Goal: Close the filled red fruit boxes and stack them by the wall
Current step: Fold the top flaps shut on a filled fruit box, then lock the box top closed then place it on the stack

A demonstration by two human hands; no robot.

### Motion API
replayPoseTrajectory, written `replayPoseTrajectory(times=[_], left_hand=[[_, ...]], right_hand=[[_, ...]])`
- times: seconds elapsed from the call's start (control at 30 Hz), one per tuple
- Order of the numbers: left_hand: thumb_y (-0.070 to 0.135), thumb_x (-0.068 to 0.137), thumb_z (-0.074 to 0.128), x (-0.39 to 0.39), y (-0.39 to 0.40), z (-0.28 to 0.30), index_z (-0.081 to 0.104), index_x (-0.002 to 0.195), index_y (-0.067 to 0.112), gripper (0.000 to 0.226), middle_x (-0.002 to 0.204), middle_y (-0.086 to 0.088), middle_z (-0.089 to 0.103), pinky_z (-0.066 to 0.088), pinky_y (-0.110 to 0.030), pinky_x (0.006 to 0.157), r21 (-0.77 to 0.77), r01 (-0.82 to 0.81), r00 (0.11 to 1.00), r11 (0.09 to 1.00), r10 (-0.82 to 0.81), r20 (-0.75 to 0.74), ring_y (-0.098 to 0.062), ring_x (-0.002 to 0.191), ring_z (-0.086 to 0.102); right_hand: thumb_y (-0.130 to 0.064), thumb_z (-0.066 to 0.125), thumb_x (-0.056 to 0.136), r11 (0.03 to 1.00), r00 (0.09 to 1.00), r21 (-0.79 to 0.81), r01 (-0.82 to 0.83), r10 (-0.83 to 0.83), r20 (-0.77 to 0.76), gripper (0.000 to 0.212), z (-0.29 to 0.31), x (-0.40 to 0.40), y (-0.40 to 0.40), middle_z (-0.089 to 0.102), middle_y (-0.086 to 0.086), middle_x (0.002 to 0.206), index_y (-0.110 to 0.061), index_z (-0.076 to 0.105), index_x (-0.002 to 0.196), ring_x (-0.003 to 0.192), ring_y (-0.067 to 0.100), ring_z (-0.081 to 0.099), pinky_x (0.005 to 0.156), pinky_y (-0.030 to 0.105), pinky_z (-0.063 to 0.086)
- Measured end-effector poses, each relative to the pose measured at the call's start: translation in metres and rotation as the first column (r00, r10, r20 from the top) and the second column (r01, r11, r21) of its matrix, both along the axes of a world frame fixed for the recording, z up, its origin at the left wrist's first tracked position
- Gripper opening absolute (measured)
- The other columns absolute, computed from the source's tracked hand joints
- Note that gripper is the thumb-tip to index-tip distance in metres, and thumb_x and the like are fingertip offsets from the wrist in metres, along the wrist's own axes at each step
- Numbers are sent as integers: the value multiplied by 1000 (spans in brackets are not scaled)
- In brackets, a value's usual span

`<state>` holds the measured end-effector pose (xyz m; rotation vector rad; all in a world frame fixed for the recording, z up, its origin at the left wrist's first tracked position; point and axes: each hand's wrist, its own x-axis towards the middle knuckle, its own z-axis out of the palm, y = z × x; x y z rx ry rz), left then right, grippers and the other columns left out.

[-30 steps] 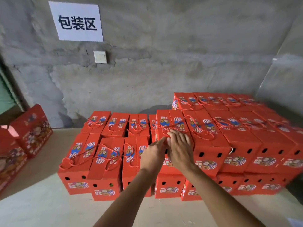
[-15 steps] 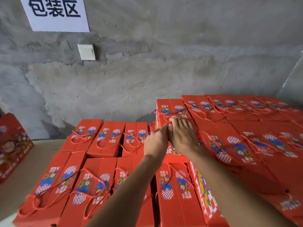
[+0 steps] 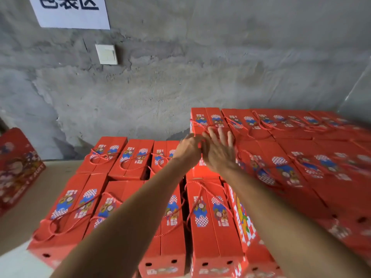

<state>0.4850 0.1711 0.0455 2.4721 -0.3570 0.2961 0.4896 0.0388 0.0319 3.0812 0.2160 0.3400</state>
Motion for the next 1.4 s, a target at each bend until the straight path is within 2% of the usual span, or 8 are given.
replayPoseTrajectory(times=[0.1, 0.23, 0.47, 0.67, 0.8, 1.0, 1.2, 1.4], left_hand=[[1, 91, 57, -71, 25, 6, 68, 132, 18, 46, 133, -8, 66, 51, -38, 99, -37, 51, 995, 998, -47, 87, -27, 119, 62], [-1, 87, 60, -205, 71, -16, 71, 115, 11, 33, 116, -2, 71, 53, -34, 90, -202, 73, 987, 977, -41, 158, -19, 105, 67], [15, 99, 61, -400, 177, -65, 71, 120, 22, 25, 112, 10, 73, 59, -34, 84, -411, -273, 960, 870, 276, -54, -3, 98, 70], [16, 102, 61, -489, 301, -68, 72, 119, 24, 22, 115, 16, 68, 57, -16, 76, -423, -482, 865, 767, 494, -90, 5, 97, 67], [16, 101, 63, -506, 398, -62, 71, 116, 33, 24, 115, 20, 68, 58, -15, 75, -461, -512, 840, 725, 535, -92, 5, 98, 66], [8, 97, 64, -465, 551, -55, 72, 119, 25, 28, 111, 17, 70, 55, -10, 70, -412, -440, 888, 798, 455, -67, 5, 95, 68], [8, 97, 63, -414, 656, -61, 69, 124, 18, 29, 122, 2, 70, 62, -26, 79, -402, -529, 839, 748, 531, -116, -13, 108, 68], [-1, 94, 53, -365, 744, -80, 71, 122, 13, 36, 128, -4, 70, 55, -43, 100, -266, -568, 819, 779, 566, -94, -22, 120, 64]], right_hand=[[-37, 33, 109, 941, 989, 324, -97, 54, 139, 54, -1, -85, 20, 27, 5, 168, -18, 31, 160, 157, 29, 18, 127, 53, 6], [-24, 53, 106, 750, 945, 594, -292, 130, 301, 36, -19, -208, 60, 64, 4, 139, -13, 60, 140, 134, 25, 56, 116, 54, 31], [-32, 65, 101, 510, 896, 748, -425, 357, 266, 40, -50, -342, 171, 67, 1, 136, -13, 64, 136, 128, 19, 57, 111, 46, 41], [-47, 58, 100, 449, 823, 785, -428, 553, 132, 49, -50, -403, 304, 59, 0, 143, -24, 55, 143, 134, 21, 50, 113, 47, 38], [-49, 52, 103, 461, 777, 760, -459, 622, 93, 50, -46, -423, 402, 57, -6, 147, -26, 51, 147, 139, 16, 46, 118, 45, 32], [-47, 48, 105, 486, 823, 786, -381, 565, 50, 47, -49, -410, 543, 56, -6, 150, -26, 51, 147, 138, 16, 50, 115, 43, 39], [-35, 58, 99, 533, 836, 783, -319, 547, -32, 47, -64, -381, 649, 58, -4, 147, -26, 52, 145, 135, 20, 52, 112, 40, 43], [-44, 64, 97, 557, 796, 824, -104, 543, -267, 52, -97, -342, 746, 57, -3, 147, -24, 51, 143, 133, 21, 55, 108, 42, 47]])
